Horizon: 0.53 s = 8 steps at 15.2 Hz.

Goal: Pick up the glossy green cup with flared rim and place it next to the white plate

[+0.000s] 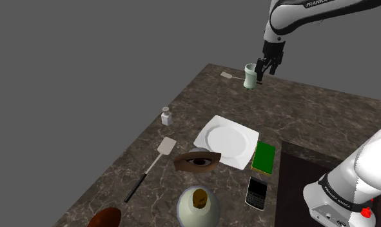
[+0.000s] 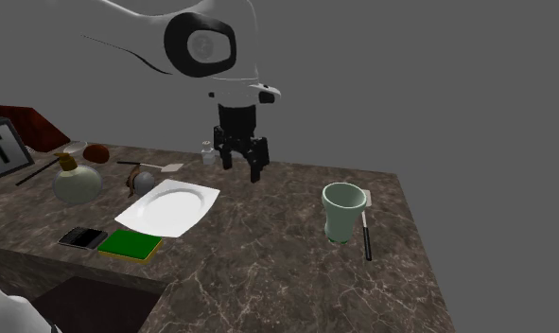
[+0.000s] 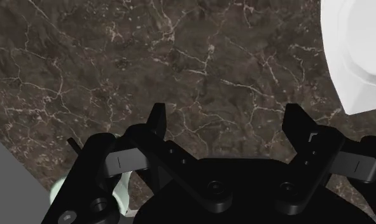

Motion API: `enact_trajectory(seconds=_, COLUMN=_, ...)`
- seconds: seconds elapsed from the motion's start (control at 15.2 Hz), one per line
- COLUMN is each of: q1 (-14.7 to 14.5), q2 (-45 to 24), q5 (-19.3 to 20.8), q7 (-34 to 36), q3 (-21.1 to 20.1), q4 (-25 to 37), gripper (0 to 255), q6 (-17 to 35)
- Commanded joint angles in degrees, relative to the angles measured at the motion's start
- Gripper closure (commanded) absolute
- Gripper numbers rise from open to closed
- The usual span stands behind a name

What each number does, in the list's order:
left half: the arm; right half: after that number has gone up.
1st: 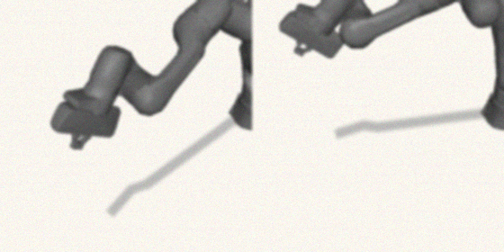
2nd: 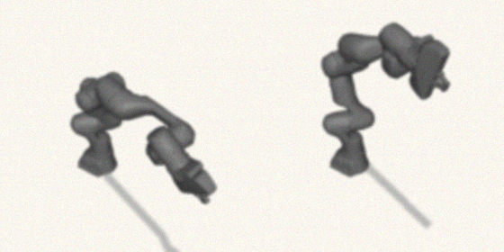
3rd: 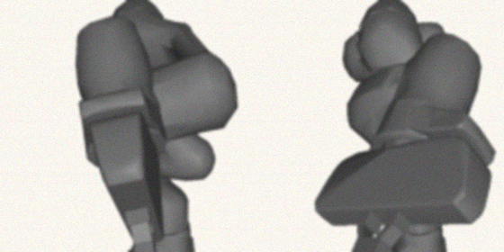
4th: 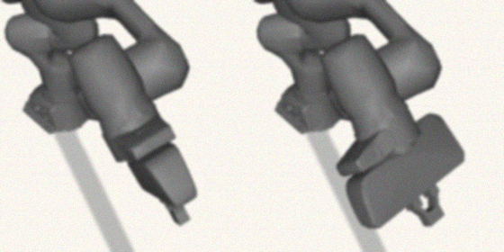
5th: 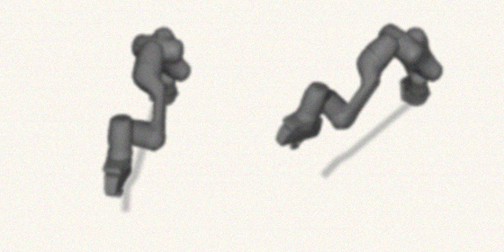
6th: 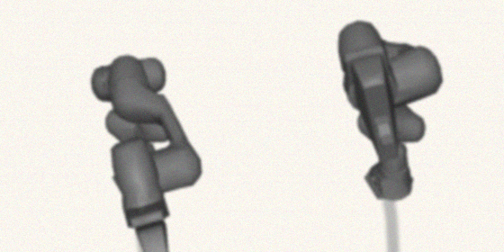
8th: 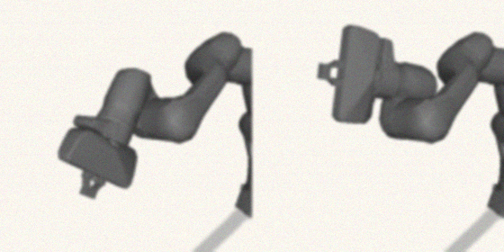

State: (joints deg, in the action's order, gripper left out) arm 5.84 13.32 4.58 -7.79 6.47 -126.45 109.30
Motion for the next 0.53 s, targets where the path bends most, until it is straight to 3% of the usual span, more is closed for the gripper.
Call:
enact_trajectory(seconds=0.0, q1=0.4, q2=-4.1, q5=0.2, q7=-1.3, q3=0.8, q4=3.4, gripper=0, q6=1.1)
enact_trajectory(seconds=0.46, q1=2.2, q2=-18.3, q5=-0.2, q7=-5.5, q3=2.9, q4=15.8, gripper=0, q6=4.3)
